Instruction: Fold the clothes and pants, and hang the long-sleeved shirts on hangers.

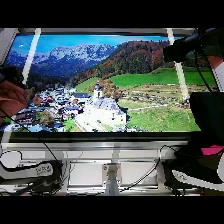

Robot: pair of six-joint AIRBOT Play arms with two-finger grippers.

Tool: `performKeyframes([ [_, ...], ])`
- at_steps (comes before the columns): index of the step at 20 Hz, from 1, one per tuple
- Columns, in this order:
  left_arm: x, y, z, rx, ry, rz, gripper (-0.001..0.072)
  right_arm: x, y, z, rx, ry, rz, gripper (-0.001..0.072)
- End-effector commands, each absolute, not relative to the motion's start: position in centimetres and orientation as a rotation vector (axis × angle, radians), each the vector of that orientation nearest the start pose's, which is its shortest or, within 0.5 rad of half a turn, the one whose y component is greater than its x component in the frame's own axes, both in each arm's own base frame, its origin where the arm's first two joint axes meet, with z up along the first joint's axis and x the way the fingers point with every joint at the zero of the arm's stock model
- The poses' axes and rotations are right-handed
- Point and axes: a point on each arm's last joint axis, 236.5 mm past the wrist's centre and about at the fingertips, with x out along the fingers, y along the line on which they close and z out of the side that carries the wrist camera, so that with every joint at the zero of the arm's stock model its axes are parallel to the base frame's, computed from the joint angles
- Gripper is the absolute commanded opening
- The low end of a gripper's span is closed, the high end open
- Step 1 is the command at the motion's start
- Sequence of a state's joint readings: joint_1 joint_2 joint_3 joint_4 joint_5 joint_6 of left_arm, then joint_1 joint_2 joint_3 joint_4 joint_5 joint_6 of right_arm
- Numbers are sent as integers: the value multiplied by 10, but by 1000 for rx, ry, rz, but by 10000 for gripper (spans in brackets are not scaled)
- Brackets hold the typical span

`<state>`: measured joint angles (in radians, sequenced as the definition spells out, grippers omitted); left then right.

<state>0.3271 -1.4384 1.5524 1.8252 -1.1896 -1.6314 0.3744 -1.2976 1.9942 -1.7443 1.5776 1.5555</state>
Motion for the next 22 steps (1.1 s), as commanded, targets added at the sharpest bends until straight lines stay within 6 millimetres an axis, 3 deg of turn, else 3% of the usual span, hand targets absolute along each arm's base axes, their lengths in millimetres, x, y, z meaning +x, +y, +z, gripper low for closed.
performKeyframes([
  [1, 409, 240, 76, -97, 1115, 586, 349, 388, 109, 275, -252, 848, 194, 8],
  [8, 369, 305, 46, -222, 1166, 736, 381, 388, 109, 275, -252, 848, 194, 8],
  [10, 359, 317, 37, -272, 1175, 779, 720, 388, 109, 275, -252, 848, 194, 9],
  [15, 356, 321, 3, -391, 1209, 807, 711, 388, 109, 275, -252, 848, 194, 9],
  [22, 387, 294, -48, -642, 1193, 756, 711, 388, 109, 275, -252, 848, 195, 9],
])
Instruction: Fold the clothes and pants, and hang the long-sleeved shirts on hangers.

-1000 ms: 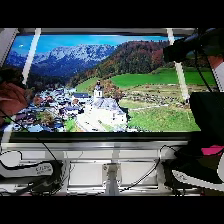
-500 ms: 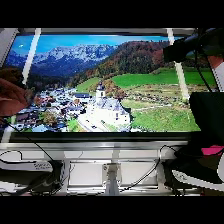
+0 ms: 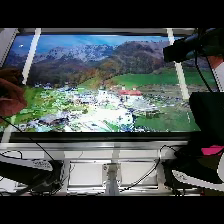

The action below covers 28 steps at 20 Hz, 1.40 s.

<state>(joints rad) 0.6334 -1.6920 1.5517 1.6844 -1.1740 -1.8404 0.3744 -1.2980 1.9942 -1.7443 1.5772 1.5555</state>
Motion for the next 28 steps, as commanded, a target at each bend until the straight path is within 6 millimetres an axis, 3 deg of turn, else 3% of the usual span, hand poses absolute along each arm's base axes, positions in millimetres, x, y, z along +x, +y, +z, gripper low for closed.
performKeyframes([
  [1, 394, 294, -50, -656, 1168, 745, 711, 388, 109, 275, -252, 848, 195, 9],
  [5, 423, 303, -51, -724, 1029, 752, 711, 388, 109, 275, -252, 848, 194, 9],
  [11, 426, 303, -86, -748, 1063, 762, 693, 388, 109, 275, -252, 848, 195, 8],
  [12, 426, 302, -90, -747, 1071, 760, 593, 388, 109, 275, -252, 848, 195, 8],
  [13, 428, 299, -90, -742, 1072, 755, 379, 388, 109, 275, -252, 848, 195, 9],
  [14, 431, 298, -90, -735, 1067, 751, 237, 388, 109, 275, -252, 848, 195, 9],
  [15, 432, 296, -89, -726, 1071, 742, 213, 388, 109, 275, -252, 848, 195, 9],
  [17, 437, 286, -89, -678, 1097, 695, 13, 388, 109, 275, -252, 848, 195, 9],
  [18, 439, 281, -89, -647, 1111, 669, 13, 388, 109, 275, -252, 848, 195, 9],
  [21, 456, 254, -77, -535, 1129, 549, 13, 388, 109, 275, -252, 848, 195, 9],
  [24, 478, 214, -48, -424, 1109, 437, 13, 388, 109, 275, -252, 848, 195, 8],
  [26, 492, 174, -24, -380, 1091, 364, 13, 388, 109, 275, -252, 848, 195, 9],
  [28, 506, 118, 3, -322, 1063, 248, 12, 388, 109, 275, -252, 848, 195, 9],
])
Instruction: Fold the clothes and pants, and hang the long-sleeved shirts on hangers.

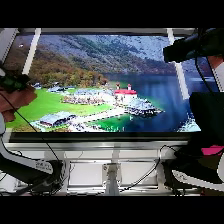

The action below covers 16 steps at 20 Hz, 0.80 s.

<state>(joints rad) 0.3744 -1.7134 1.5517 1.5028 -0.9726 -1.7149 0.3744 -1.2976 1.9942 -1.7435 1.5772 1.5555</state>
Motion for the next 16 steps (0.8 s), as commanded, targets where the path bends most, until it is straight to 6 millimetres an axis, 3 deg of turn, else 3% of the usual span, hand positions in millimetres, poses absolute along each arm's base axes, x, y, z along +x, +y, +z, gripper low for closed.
performKeyframes([
  [1, 511, 87, 16, -305, 1049, 181, 12, 388, 109, 275, -252, 848, 195, 9],
  [4, 512, -32, 52, -270, 1024, -98, 13, 388, 109, 275, -252, 848, 195, 9],
  [8, 479, -191, 76, -242, 1025, -468, 13, 388, 109, 275, -252, 848, 195, 9],
  [13, 412, -320, 60, -98, 1082, -713, 13, 388, 109, 275, -252, 848, 195, 9],
  [16, 372, -372, 45, -23, 1111, -818, 15, 388, 109, 275, -252, 848, 195, 9],
])
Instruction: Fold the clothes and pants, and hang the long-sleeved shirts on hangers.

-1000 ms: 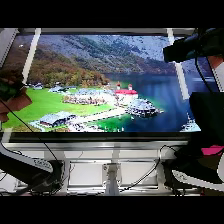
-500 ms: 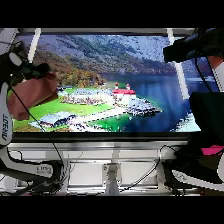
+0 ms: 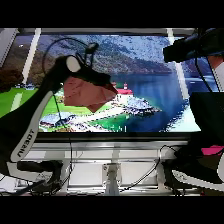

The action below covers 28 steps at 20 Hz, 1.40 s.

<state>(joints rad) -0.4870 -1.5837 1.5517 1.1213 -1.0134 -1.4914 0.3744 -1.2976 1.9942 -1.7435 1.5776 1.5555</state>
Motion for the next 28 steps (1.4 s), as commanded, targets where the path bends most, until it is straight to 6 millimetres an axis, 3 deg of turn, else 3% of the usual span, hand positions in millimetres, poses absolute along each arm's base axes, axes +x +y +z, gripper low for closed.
performKeyframes([
  [1, 362, -382, 39, 21, 1112, -849, 56, 388, 109, 275, -252, 848, 195, 9],
  [2, 354, -389, 33, 59, 1115, -872, 200, 388, 109, 275, -252, 848, 195, 9],
  [4, 347, -396, 25, 83, 1128, -887, 633, 388, 109, 275, -252, 848, 195, 9],
  [5, 347, -396, 25, 84, 1129, -887, 711, 388, 109, 275, -252, 848, 195, 9],
  [8, 357, -378, 25, 91, 1139, -860, 708, 388, 109, 275, -252, 848, 195, 9],
  [10, 381, -349, 31, 108, 1109, -793, 689, 388, 109, 275, -252, 848, 195, 9],
  [14, 434, -271, 67, 54, 1020, -633, 672, 388, 109, 275, -251, 848, 195, 9],
  [16, 452, -229, 94, 28, 957, -568, 586, 388, 109, 275, -251, 848, 195, 9],
  [18, 458, -187, 119, 10, 900, -505, 577, 388, 109, 275, -251, 848, 196, 9],
  [20, 448, -144, 123, -2, 891, -439, 577, 391, 110, 278, -249, 831, 197, 9],
  [23, 413, -82, 85, -71, 964, -312, 578, 397, 113, 283, -245, 796, 203, 9],
  [25, 390, -58, 50, -111, 1039, -254, 578, 399, 117, 286, -237, 778, 215, 28],
  [28, 372, -35, 6, -105, 1122, -227, 579, 400, 118, 286, -236, 774, 220, 275],
])
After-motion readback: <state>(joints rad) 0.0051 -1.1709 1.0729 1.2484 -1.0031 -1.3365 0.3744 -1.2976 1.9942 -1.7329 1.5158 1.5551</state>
